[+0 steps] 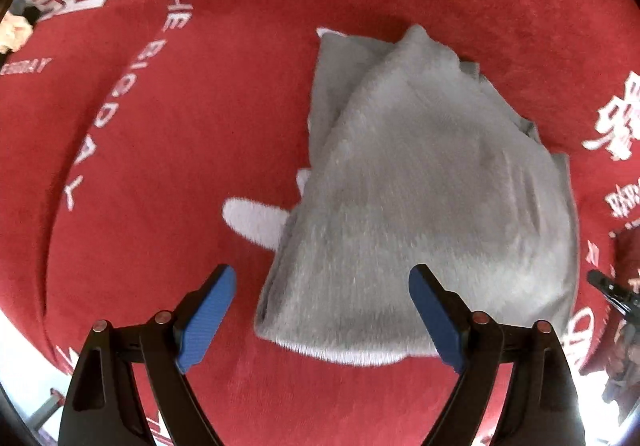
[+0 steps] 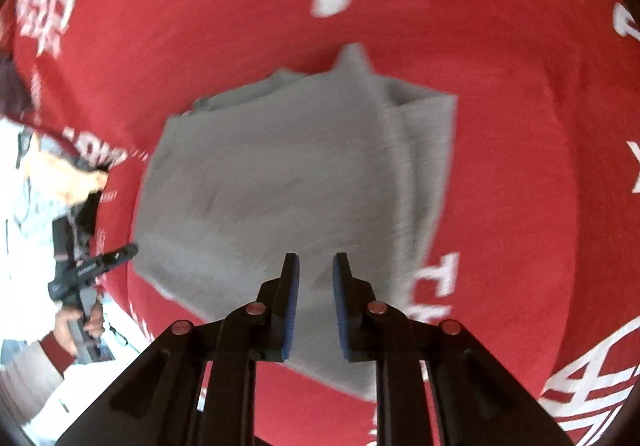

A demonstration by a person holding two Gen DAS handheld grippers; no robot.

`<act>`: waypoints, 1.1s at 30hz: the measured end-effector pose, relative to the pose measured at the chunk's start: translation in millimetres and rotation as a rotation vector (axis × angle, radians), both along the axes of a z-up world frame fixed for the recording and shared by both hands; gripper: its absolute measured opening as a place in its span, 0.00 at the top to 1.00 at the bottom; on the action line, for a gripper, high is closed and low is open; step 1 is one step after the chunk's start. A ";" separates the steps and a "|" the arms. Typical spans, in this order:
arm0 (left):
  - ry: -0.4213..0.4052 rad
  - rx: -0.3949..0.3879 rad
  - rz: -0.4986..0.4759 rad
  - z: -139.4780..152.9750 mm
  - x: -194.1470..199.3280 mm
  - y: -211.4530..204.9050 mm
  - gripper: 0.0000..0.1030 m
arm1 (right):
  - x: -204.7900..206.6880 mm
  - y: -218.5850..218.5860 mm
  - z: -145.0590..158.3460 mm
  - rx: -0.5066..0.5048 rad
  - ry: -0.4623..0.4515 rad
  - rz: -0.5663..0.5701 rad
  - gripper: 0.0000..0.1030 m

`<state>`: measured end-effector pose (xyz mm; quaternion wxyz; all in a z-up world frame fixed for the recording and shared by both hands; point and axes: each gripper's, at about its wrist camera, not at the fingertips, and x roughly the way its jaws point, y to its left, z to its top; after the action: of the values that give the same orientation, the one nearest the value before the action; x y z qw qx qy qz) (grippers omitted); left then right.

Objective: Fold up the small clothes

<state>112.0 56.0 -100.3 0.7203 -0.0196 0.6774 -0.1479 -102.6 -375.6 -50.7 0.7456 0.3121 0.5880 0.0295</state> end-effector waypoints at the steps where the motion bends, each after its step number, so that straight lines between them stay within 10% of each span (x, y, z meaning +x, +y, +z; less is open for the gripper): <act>1: 0.009 -0.015 -0.016 -1.4 -2.5 2.1 0.14 | 1.5 8.7 -0.1 0.006 -0.001 0.012 0.81; 12: 0.091 -0.221 -0.228 -11.7 -3.8 4.4 0.25 | 11.6 136.9 -21.1 0.032 0.061 0.080 0.81; 18: 0.165 -0.252 -0.282 -28.4 10.1 22.8 0.93 | 16.2 170.9 -28.9 0.019 0.108 0.088 0.81; 30: 0.082 -0.256 -0.285 -25.3 -2.0 44.9 0.93 | 65.2 208.2 9.9 -0.070 0.042 0.192 0.81; 33: 0.064 -0.192 -0.277 -21.7 -5.9 44.7 0.71 | 108.0 215.8 15.7 -0.096 0.001 0.207 0.61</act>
<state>106.0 100.6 -122.0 0.6659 0.0006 0.6789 -0.3093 5.4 -159.8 -35.0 0.7522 0.2138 0.6184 0.0779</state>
